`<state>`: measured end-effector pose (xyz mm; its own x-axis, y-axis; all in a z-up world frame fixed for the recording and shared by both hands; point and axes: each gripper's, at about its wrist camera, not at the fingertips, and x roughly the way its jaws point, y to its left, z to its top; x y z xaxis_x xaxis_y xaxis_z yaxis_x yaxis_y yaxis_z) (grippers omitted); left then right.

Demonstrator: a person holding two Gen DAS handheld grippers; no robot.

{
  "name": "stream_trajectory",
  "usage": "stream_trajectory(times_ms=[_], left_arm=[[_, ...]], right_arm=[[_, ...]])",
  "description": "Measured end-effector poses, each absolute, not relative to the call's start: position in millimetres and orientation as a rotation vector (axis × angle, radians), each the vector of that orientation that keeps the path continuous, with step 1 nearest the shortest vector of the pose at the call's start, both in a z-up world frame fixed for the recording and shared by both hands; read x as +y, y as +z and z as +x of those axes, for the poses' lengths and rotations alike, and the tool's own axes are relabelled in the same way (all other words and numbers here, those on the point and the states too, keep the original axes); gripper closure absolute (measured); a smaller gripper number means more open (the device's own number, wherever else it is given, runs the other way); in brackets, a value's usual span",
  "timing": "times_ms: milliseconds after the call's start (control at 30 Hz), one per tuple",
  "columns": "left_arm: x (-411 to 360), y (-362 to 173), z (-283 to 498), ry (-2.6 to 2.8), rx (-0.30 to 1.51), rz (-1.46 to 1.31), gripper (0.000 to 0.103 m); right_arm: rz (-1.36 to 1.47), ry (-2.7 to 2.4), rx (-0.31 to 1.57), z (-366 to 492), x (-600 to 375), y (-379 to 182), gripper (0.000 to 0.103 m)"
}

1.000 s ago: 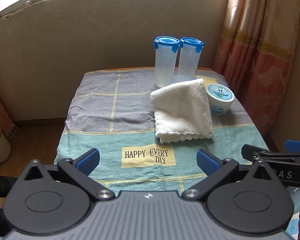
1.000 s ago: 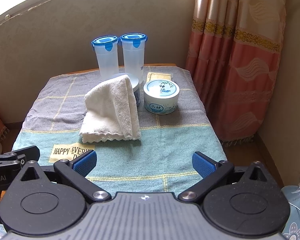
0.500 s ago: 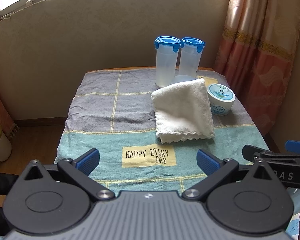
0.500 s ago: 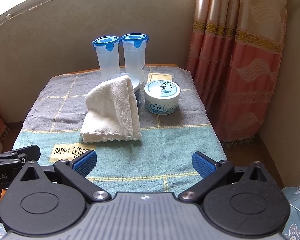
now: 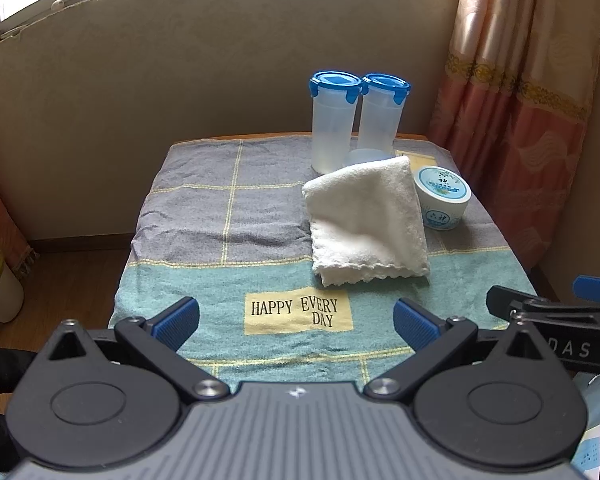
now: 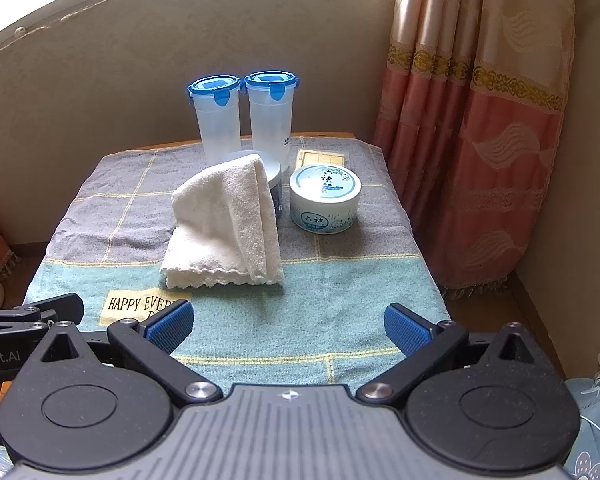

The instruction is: Clean container

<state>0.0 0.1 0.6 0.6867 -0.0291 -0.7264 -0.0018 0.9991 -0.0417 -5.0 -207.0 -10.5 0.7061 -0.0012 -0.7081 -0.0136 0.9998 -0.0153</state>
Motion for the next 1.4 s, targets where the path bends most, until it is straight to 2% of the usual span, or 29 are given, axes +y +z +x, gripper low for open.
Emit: stream_trajectory(times_ms=[800,1400], left_arm=[[5,-9,14,-0.004,0.844,-0.046,0.0],[18,-24,54,-0.009,0.873,-0.07,0.0]], right_arm=[[-0.049,0.007,0.813,11,-203,-16,0.0],[-0.115,0.02,0.85,58,-194,-28,0.0]])
